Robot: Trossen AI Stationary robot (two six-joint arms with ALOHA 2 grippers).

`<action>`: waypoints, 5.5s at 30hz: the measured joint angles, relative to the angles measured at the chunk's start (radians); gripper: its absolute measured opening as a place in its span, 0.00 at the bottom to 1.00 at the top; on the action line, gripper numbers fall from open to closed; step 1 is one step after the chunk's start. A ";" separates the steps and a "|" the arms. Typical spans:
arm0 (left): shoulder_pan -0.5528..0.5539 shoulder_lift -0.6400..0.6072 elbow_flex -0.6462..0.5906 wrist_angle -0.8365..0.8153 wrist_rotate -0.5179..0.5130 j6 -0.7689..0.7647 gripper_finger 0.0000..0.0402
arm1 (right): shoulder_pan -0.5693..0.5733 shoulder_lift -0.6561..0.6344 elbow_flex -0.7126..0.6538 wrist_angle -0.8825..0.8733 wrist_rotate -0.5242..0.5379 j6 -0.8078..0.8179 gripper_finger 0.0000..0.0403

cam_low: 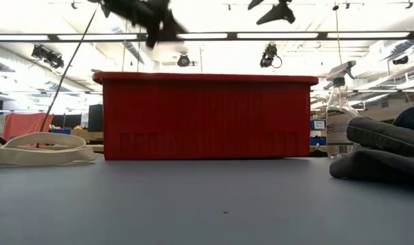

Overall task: Fold Laundry from Bin
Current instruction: Put the stacked folded shorts into the laundry bin

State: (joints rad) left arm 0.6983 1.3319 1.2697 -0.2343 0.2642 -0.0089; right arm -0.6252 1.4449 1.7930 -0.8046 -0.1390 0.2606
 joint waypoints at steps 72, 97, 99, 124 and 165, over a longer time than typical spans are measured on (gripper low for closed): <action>-0.824 0.182 -0.253 -0.066 -0.305 -1.132 0.47 | 0.718 -0.091 -1.124 0.794 -0.087 0.650 0.52; -0.758 0.467 -0.463 0.552 -0.216 -1.246 0.99 | 0.815 -0.486 -1.224 0.180 -0.029 1.006 0.97; -0.761 0.503 -0.461 0.617 -0.211 -1.260 0.99 | 0.823 -0.500 -1.248 0.194 -0.018 1.032 0.97; -0.783 0.598 -0.453 0.813 -0.283 -1.189 0.26 | 0.813 -0.265 -1.637 1.148 0.120 1.239 0.60; -0.666 0.258 0.198 -0.173 -0.316 -1.089 0.07 | 0.692 -0.514 -1.327 1.314 0.038 1.217 0.14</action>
State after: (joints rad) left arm 0.0321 1.5902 1.4681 -0.4077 -0.0518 -1.0975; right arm 0.0664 0.9307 0.4659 0.5095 -0.1009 1.4778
